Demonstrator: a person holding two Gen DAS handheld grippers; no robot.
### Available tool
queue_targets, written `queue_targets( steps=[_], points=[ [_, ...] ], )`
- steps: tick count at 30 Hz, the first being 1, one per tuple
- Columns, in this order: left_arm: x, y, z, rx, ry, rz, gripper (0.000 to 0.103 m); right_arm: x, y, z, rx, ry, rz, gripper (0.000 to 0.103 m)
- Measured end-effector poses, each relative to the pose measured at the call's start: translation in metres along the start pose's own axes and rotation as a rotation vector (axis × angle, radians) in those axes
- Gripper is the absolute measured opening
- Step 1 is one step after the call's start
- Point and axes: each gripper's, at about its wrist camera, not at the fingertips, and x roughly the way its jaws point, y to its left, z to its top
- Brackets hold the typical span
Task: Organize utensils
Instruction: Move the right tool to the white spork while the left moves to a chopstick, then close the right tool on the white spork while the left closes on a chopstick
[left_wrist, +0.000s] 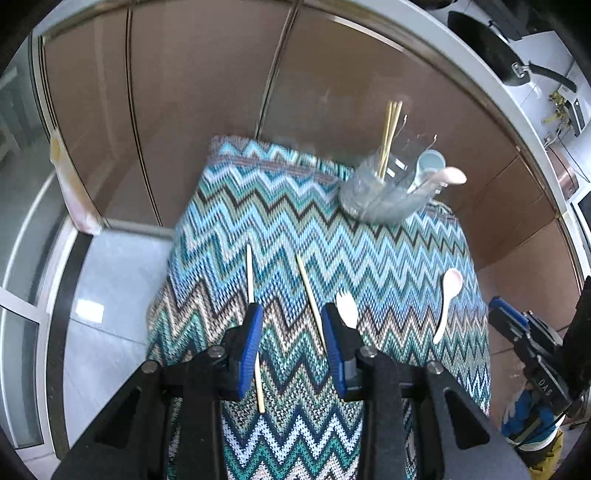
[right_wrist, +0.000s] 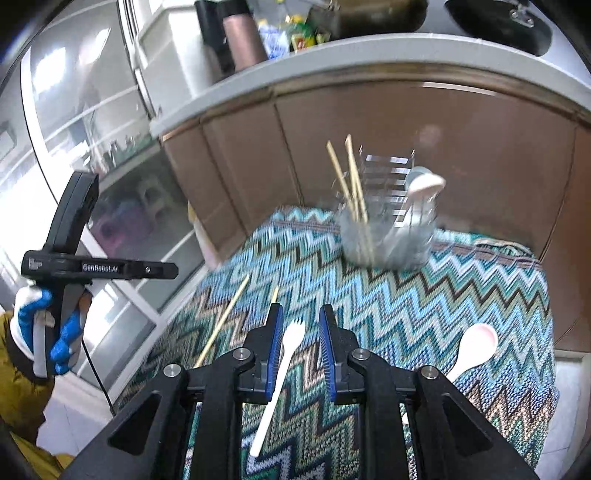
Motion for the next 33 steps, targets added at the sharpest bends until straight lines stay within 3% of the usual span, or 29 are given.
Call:
queue_targets(
  steps=[9, 14, 18, 26, 31, 33],
  points=[
    [0.055, -0.006, 0.007, 0.008, 0.160, -0.032, 0.031, 0.062, 0.008, -0.016, -0.030, 0.192, 0.056, 0.015],
    [0.105, -0.017, 0.021, -0.025, 0.326, -0.077, 0.031, 0.102, 0.007, -0.021, -0.029, 0.313, 0.088, 0.015],
    [0.138, -0.028, 0.029, -0.016, 0.392, -0.023, 0.031, 0.123, 0.007, -0.019, -0.056, 0.364, 0.074, 0.015],
    [0.179, -0.038, 0.032, 0.004, 0.454, 0.008, 0.030, 0.152, 0.009, -0.016, -0.094, 0.418, 0.075, 0.016],
    [0.183, -0.031, 0.030, -0.013, 0.439, -0.010, 0.010, 0.170, 0.014, -0.014, -0.116, 0.450, 0.072, 0.023],
    [0.181, -0.018, 0.031, -0.035, 0.435, -0.041, 0.009, 0.177, 0.015, -0.012, -0.120, 0.455, 0.066, 0.029]
  ],
)
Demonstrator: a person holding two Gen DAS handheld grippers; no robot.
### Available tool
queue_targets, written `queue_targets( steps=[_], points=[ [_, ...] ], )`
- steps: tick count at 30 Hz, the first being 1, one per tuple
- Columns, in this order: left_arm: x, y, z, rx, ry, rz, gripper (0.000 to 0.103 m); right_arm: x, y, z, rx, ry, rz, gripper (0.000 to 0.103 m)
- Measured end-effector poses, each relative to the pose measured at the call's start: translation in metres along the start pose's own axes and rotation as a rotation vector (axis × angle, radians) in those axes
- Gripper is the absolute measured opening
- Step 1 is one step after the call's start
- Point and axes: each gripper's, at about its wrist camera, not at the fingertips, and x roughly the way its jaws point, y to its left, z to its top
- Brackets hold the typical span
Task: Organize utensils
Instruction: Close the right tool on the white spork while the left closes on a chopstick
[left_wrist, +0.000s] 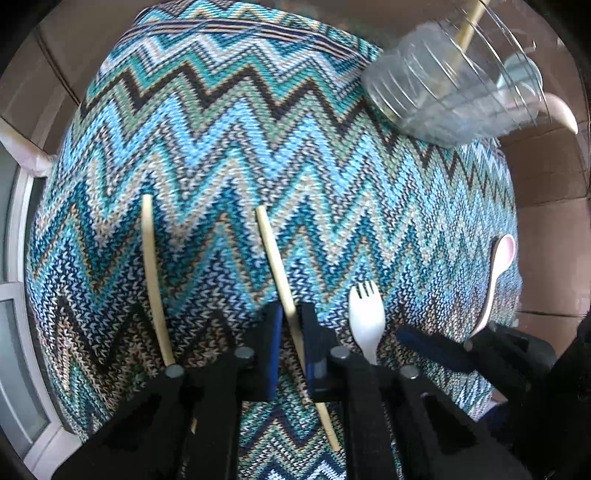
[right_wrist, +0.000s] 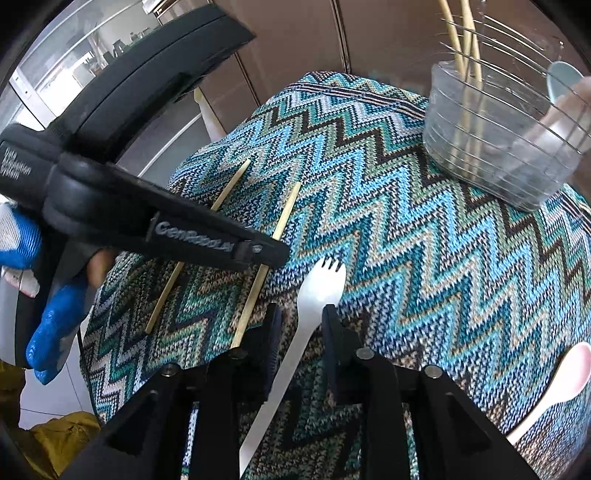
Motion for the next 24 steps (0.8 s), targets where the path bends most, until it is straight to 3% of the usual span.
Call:
queue_targets(
  steps=[11, 16, 24],
  points=[
    [-0.002, 0.018, 0.002, 0.008, -0.023, -0.095, 0.008, 0.040, 0.005, 0.018, 0.025, 0.125, -0.083, 0.031],
    [-0.006, 0.020, -0.003, -0.001, -0.036, -0.103, 0.008, 0.036, -0.002, 0.015, 0.064, 0.101, -0.052, 0.028],
    [-0.035, 0.000, -0.028, 0.035, -0.109, -0.115, 0.007, -0.012, -0.017, -0.020, 0.107, -0.022, 0.009, 0.028]
  ],
)
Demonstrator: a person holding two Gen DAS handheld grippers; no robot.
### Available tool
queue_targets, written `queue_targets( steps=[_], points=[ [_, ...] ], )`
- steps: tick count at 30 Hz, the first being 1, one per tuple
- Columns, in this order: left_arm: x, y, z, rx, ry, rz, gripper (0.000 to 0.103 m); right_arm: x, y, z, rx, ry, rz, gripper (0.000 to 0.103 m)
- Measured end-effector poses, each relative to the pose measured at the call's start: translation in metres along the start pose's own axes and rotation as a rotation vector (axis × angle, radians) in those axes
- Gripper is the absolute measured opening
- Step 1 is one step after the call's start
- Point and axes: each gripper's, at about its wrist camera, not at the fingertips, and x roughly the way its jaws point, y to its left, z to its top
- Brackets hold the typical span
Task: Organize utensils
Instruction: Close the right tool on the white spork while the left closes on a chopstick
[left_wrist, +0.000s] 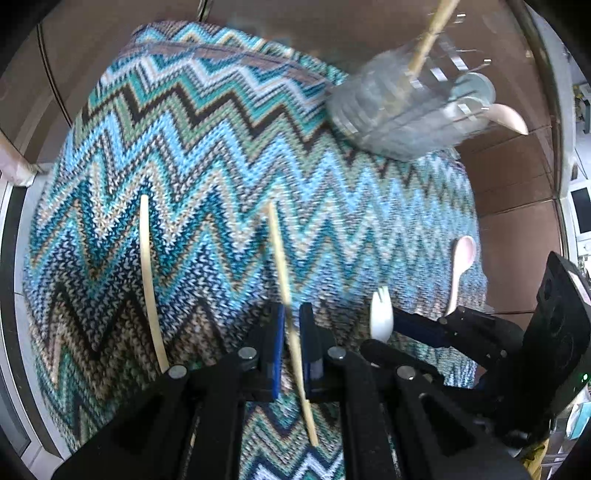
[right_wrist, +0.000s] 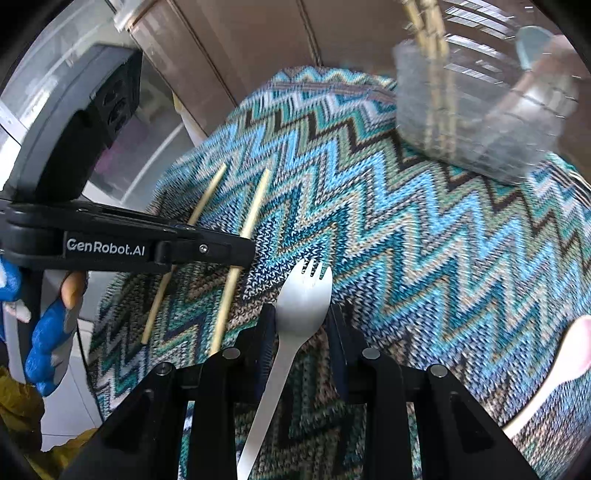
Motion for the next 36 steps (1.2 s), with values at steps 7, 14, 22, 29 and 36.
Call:
queue_targets(
  steps=[7, 14, 22, 29, 36],
  points=[
    [-0.036, -0.027, -0.017, 0.059, -0.061, 0.004, 0.007, -0.050, -0.011, -0.024, 0.031, -0.150, 0.026, 0.028],
    [-0.034, -0.038, -0.014, 0.076, -0.062, 0.113, 0.007, -0.083, -0.013, -0.049, 0.039, -0.252, 0.011, 0.028],
    [0.009, -0.020, 0.011, 0.006, 0.019, 0.183, 0.011, -0.086, -0.018, -0.054, 0.063, -0.272, 0.023, 0.028],
    [0.029, -0.018, 0.025, -0.010, 0.063, 0.240, 0.022, -0.080, -0.022, -0.052, 0.080, -0.270, 0.044, 0.028],
    [0.050, -0.035, 0.029, 0.026, 0.083, 0.328, 0.017, -0.077, -0.026, -0.050, 0.089, -0.275, 0.055, 0.028]
  ],
)
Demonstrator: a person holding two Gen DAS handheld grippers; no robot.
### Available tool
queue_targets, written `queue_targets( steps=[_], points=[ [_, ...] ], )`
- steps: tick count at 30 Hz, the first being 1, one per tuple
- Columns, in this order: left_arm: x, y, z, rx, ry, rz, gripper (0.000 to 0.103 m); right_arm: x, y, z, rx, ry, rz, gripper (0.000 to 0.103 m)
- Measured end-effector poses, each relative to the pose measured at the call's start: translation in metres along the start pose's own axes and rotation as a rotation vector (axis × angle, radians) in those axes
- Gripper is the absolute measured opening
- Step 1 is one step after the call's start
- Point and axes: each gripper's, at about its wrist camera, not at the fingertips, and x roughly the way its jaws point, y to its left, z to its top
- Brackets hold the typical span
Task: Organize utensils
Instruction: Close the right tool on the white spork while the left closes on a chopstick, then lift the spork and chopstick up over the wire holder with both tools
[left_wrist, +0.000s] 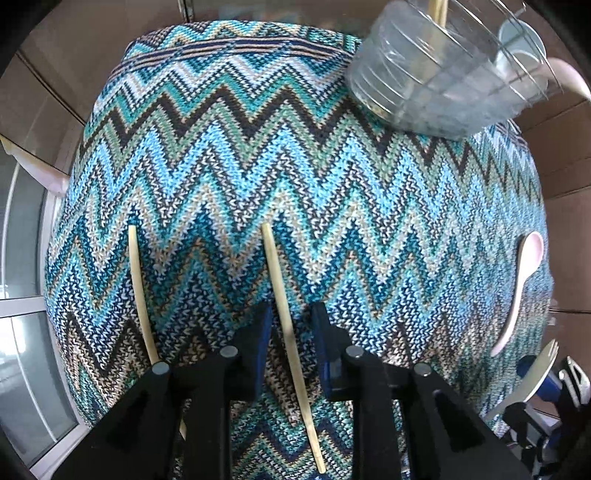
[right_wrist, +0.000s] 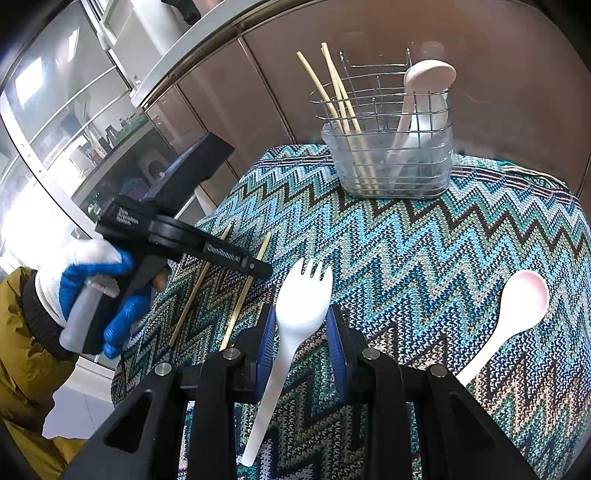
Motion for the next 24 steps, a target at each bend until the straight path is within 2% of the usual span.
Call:
queue_targets(
  steps=[2, 6, 9, 14, 15, 19, 24],
  points=[
    [0.001, 0.001, 0.000, -0.011, -0.016, -0.004, 0.008, 0.001, -0.002, -0.001, 0.003, 0.001, 0.001, 0.028],
    [0.001, 0.026, -0.009, -0.100, -0.042, -0.141, 0.005, 0.002, -0.009, -0.002, 0.020, 0.002, 0.001, 0.028],
    [0.004, 0.048, -0.017, -0.155, -0.096, -0.298, 0.005, 0.003, -0.012, -0.004, 0.030, 0.003, -0.004, 0.028],
    [0.004, 0.093, -0.033, -0.256, -0.205, -0.612, 0.005, 0.001, -0.013, -0.006, 0.036, -0.002, -0.019, 0.028],
    [-0.001, 0.100, -0.036, -0.263, -0.233, -0.645, 0.005, 0.000, -0.012, -0.006, 0.037, -0.002, -0.023, 0.028],
    [-0.026, 0.111, -0.044, -0.272, -0.305, -0.706, 0.005, -0.005, -0.012, -0.006, 0.038, -0.017, -0.035, 0.028],
    [-0.090, 0.100, -0.033, -0.217, -0.427, -0.691, 0.005, -0.024, -0.009, 0.009, 0.028, -0.090, -0.056, 0.028]
  ],
)
